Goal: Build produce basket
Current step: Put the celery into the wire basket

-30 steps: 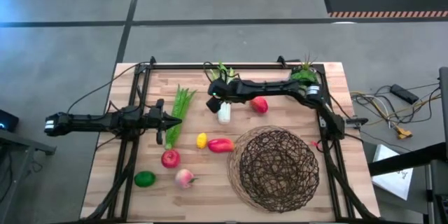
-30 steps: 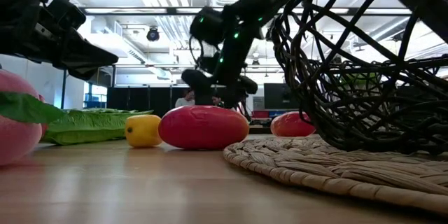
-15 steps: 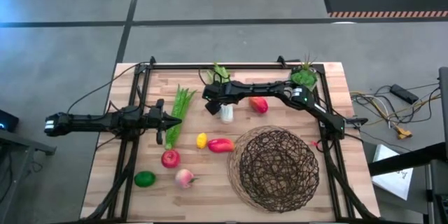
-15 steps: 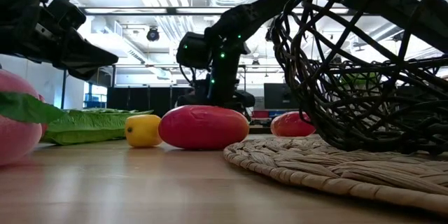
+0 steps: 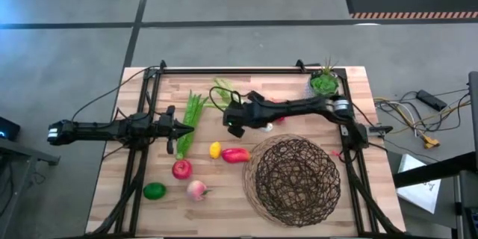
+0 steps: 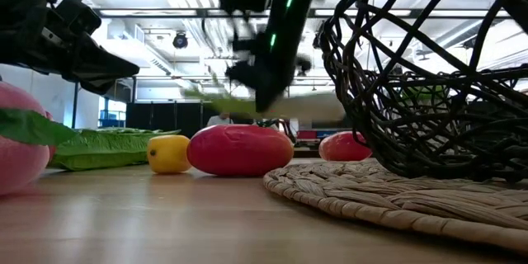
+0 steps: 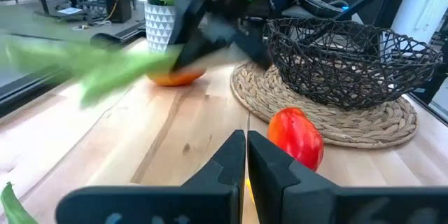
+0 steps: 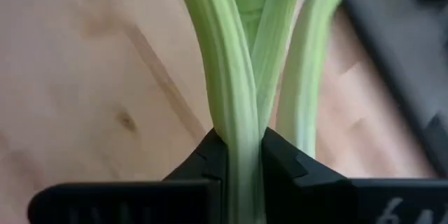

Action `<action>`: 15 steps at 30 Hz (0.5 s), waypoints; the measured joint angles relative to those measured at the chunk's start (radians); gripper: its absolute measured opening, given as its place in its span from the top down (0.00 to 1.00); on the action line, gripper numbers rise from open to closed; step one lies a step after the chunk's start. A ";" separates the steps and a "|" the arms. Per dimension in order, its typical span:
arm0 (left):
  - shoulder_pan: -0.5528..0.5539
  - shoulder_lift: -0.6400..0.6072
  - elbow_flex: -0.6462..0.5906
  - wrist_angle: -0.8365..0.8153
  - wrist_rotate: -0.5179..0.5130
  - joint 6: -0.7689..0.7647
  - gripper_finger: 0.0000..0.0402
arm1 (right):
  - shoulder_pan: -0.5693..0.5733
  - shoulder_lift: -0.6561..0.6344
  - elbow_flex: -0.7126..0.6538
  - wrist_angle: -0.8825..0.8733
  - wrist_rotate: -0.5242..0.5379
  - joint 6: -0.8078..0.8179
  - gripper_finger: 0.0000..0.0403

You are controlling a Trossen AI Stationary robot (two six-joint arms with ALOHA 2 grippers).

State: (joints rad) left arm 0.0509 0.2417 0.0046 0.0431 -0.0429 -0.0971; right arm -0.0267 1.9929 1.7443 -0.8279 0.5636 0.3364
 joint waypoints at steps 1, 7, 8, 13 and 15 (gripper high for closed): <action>0.000 0.000 0.000 0.001 0.000 0.000 1.00 | 0.027 -0.037 -0.006 -0.002 0.034 -0.015 0.91; 0.000 0.000 0.000 0.001 0.000 0.000 1.00 | 0.250 -0.265 -0.024 0.012 0.146 -0.062 0.88; 0.000 0.000 0.000 0.001 0.001 0.000 1.00 | 0.290 -0.296 -0.033 0.011 0.146 -0.062 0.88; 0.000 0.000 0.000 0.001 0.002 0.000 1.00 | 0.494 -0.426 -0.139 0.013 0.161 0.090 0.89; 0.000 0.000 0.000 0.001 0.002 0.000 1.00 | 0.573 -0.472 -0.209 0.018 0.184 0.203 0.89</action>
State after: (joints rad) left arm 0.0509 0.2417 0.0048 0.0437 -0.0406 -0.0969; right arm 0.5458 1.5210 1.5356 -0.8094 0.7480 0.5397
